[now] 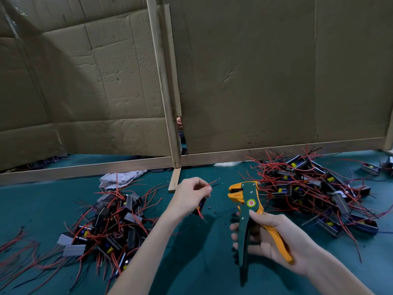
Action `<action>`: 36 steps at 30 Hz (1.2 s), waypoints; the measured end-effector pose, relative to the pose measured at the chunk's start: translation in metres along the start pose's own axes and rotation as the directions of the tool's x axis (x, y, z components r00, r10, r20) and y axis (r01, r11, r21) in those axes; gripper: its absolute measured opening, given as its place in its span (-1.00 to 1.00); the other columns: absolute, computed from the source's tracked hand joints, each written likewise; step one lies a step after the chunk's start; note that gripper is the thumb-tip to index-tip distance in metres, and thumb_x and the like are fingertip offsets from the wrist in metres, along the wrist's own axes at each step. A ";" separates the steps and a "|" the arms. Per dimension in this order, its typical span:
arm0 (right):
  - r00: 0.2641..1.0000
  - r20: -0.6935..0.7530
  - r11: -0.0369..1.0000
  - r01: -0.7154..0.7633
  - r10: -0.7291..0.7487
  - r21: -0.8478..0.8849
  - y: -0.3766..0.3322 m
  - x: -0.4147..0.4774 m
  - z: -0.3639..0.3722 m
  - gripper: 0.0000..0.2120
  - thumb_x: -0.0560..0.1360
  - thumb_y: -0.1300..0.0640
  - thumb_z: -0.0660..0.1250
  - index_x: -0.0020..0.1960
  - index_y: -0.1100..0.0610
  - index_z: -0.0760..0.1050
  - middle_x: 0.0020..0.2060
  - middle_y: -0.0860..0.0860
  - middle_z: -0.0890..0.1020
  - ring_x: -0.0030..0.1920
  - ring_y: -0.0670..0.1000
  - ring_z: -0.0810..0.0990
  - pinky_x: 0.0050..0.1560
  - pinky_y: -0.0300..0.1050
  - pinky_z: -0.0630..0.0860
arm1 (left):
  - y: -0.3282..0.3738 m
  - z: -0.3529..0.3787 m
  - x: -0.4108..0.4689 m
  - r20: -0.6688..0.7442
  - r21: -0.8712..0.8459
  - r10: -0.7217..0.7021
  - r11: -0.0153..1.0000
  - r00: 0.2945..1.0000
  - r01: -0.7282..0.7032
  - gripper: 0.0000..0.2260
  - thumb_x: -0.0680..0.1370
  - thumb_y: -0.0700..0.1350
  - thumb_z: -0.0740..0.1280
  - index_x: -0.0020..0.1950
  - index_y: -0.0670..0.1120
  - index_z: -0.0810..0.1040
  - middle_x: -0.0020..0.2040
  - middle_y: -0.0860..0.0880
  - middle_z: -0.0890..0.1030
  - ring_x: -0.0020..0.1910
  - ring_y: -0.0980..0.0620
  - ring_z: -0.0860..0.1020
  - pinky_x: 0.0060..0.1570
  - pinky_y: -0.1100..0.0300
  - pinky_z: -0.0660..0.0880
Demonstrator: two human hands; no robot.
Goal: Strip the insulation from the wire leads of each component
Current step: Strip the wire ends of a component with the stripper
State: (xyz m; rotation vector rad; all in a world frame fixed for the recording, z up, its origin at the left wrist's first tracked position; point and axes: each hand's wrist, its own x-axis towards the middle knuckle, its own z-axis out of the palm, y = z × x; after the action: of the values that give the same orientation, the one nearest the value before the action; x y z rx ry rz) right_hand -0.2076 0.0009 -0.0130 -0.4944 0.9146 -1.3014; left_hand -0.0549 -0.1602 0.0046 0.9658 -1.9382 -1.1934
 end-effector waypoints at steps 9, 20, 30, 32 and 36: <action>0.995 0.102 0.989 -0.011 -0.004 0.145 -0.003 -0.003 0.000 -0.60 0.49 -0.03 0.26 0.19 0.19 0.58 0.13 0.41 0.54 0.13 0.42 0.56 0.03 0.44 0.48 | 0.003 0.015 -0.007 0.084 -0.278 -0.034 0.959 0.996 0.056 -0.85 0.52 -0.19 0.38 -0.24 -0.04 0.60 -0.40 0.04 0.52 -0.32 0.05 0.45 -0.27 0.24 0.41; 0.973 0.086 0.937 0.228 -0.212 -0.266 0.003 -0.010 0.007 -0.61 0.31 0.19 0.53 0.12 0.22 0.61 -0.18 0.34 0.61 -0.17 0.30 0.64 -0.13 0.11 0.60 | 0.021 0.008 -0.010 0.111 -0.480 0.004 0.876 0.994 0.050 -0.88 0.50 -0.15 0.40 -0.23 -0.07 0.66 -0.32 -0.03 0.50 -0.39 0.10 0.44 -0.08 0.05 0.61; 0.978 0.133 0.923 0.199 -0.164 -0.330 0.006 -0.008 0.009 -0.77 0.29 0.27 0.52 -0.07 0.28 0.63 0.01 0.37 0.63 0.06 0.37 0.63 0.06 0.28 0.57 | 0.031 0.005 -0.014 0.188 -0.463 0.062 0.886 0.980 0.033 -0.84 0.51 -0.18 0.38 -0.25 -0.06 0.67 -0.41 0.04 0.50 -0.43 0.15 0.41 -0.11 0.09 0.63; 0.979 0.127 0.920 0.192 -0.157 -0.342 0.007 -0.007 0.008 -0.78 0.29 0.28 0.51 -0.08 0.29 0.61 -0.03 0.41 0.63 -0.01 0.38 0.64 0.00 0.25 0.60 | 0.032 0.004 -0.013 0.194 -0.443 0.070 0.896 0.979 0.024 -0.84 0.51 -0.18 0.39 -0.27 -0.05 0.66 -0.43 0.05 0.47 -0.45 0.16 0.40 -0.13 0.12 0.63; 0.980 0.117 0.919 0.193 -0.162 -0.343 0.006 -0.007 0.007 -0.66 0.19 0.23 0.59 -0.09 0.31 0.61 -0.17 0.39 0.62 -0.15 0.36 0.64 -0.13 0.11 0.61 | 0.035 0.002 -0.013 0.222 -0.394 0.083 0.919 0.972 0.011 -0.82 0.51 -0.18 0.39 -0.28 -0.02 0.67 -0.45 0.05 0.43 -0.47 0.15 0.37 -0.09 0.13 0.62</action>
State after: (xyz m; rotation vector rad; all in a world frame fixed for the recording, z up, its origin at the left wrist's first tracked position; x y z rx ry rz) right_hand -0.1985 0.0080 -0.0113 -0.9274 1.0559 -1.2707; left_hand -0.0579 -0.1372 0.0341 0.5951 -1.7772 -1.6576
